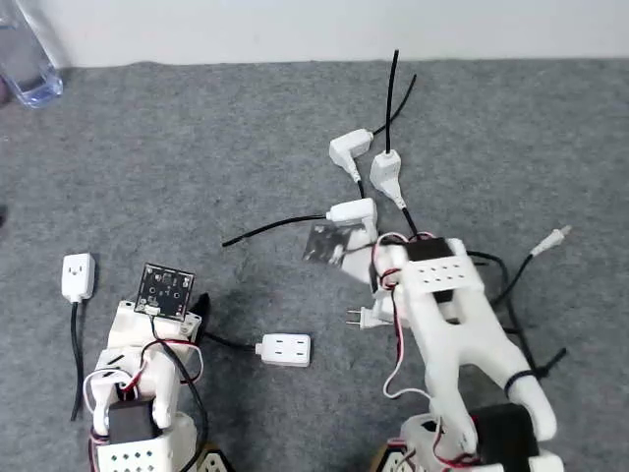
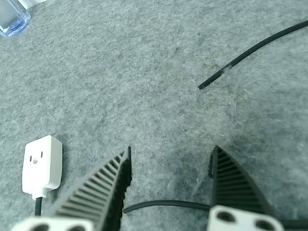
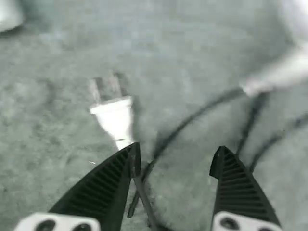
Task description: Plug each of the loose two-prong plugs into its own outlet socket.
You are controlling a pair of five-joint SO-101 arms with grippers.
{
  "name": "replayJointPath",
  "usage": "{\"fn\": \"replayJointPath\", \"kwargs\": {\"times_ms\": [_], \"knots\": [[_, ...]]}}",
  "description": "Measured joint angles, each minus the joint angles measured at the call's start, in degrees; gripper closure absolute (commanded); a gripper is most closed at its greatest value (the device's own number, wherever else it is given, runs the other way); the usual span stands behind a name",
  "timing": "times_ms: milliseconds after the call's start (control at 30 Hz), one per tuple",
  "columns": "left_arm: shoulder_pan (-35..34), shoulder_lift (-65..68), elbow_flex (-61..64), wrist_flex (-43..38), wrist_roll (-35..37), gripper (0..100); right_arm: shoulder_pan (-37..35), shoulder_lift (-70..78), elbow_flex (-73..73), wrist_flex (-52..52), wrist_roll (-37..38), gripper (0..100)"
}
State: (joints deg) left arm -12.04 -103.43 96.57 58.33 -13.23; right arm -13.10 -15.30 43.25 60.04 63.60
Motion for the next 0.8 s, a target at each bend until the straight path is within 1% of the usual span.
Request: {"fn": "replayJointPath", "kwargs": {"times_ms": [300, 433, 533, 633, 800], "knots": [[0.0, 0.0, 0.0, 0.0, 0.0, 75, -7.0, 0.4, 2.9, 0.1, 4.2, 75.7], [0.0, 0.0, 0.0, 0.0, 0.0, 75, -6.9, 0.6, 3.2, 0.1, 5.2, 75.7], [0.0, 0.0, 0.0, 0.0, 0.0, 75, -5.4, 0.6, 3.3, 0.1, 6.2, 75.7], [0.0, 0.0, 0.0, 0.0, 0.0, 75, -5.9, 0.9, 4.7, 0.1, 7.9, 75.7], [0.0, 0.0, 0.0, 0.0, 0.0, 75, -5.6, 0.9, 5.4, -0.3, 8.4, 75.7]]}}
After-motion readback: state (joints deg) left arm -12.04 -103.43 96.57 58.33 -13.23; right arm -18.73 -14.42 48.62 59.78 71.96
